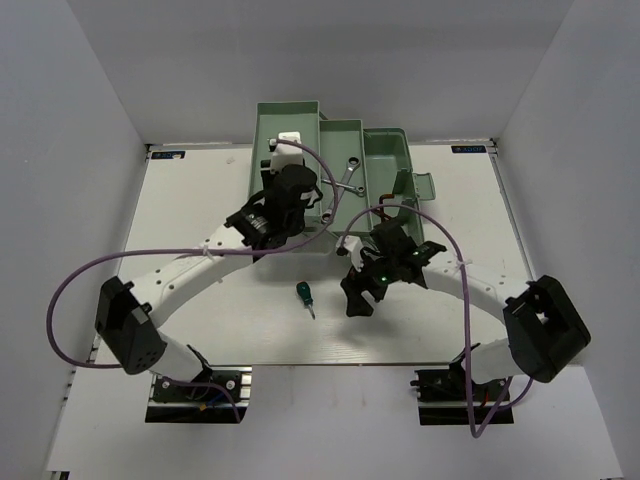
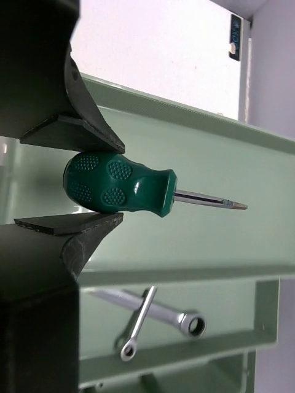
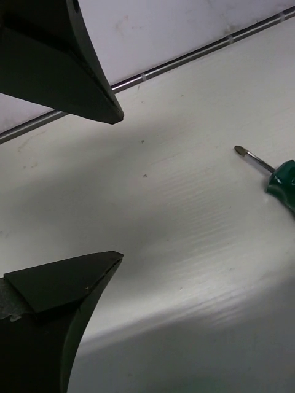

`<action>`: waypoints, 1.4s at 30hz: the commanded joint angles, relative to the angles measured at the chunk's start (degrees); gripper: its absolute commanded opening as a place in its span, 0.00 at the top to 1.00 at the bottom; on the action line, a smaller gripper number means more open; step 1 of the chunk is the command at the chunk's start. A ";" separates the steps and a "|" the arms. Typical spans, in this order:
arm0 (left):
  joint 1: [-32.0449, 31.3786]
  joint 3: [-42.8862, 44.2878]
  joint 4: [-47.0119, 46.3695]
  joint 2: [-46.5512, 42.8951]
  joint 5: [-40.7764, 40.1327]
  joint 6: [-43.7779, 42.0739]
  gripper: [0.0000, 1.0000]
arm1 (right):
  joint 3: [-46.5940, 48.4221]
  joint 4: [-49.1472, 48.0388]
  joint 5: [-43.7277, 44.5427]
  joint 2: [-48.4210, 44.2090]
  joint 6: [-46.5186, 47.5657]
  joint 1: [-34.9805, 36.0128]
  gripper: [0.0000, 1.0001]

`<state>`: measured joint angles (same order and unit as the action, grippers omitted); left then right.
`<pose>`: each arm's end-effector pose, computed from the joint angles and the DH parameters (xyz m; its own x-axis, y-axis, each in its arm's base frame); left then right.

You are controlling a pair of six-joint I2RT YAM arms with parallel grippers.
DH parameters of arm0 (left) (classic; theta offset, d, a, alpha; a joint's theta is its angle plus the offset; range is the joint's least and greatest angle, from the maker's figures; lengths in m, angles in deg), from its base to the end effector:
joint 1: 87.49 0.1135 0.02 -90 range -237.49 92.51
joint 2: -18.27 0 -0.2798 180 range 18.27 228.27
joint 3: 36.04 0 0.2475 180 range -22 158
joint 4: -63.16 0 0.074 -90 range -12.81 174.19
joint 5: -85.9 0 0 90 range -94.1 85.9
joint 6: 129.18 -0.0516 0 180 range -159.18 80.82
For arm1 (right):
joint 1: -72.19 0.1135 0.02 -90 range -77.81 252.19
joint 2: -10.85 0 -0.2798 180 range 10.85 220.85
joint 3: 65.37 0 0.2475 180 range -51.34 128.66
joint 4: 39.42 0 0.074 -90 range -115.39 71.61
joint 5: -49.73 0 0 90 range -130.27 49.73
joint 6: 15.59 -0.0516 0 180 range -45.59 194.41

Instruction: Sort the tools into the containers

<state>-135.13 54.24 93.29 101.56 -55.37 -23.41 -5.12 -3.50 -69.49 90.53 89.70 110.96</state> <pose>0.2526 -0.2172 0.3797 -0.2491 0.0208 -0.9683 -0.0922 0.9947 0.0451 0.1955 0.1893 0.2085 -0.4175 -0.6305 -0.6543 -0.9050 0.3529 0.2374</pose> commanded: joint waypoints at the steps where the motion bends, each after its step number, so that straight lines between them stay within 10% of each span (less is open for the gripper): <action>1: 3.33 3.21 0.68 1.26 2.47 2.15 0.60 | 2.29 -3.70 1.70 2.14 -1.40 2.10 0.09; 6: 5.19 5.04 2.80 2.67 8.45 3.74 0.25 | 3.79 -4.22 3.90 3.02 -2.19 3.95 0.09; 15: 5.10 5.24 7.53 -7.41 12.77 4.61 0.22 | 3.53 -14.83 15.56 4.69 -9.83 9.91 0.09; 32: 5.10 -27.64 31.53 -55.84 16.01 22.89 0.24 | 13.80 -22.07 45.20 22.09 -28.73 24.69 0.12; 42: 5.10 -31.25 38.64 -58.32 19.37 27.98 0.25 | 13.47 -19.96 46.79 27.28 -27.68 26.71 0.56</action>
<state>-129.99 23.21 127.30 43.40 -36.44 0.98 9.22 -24.33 -24.85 116.67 62.35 136.99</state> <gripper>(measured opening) 0.753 0.472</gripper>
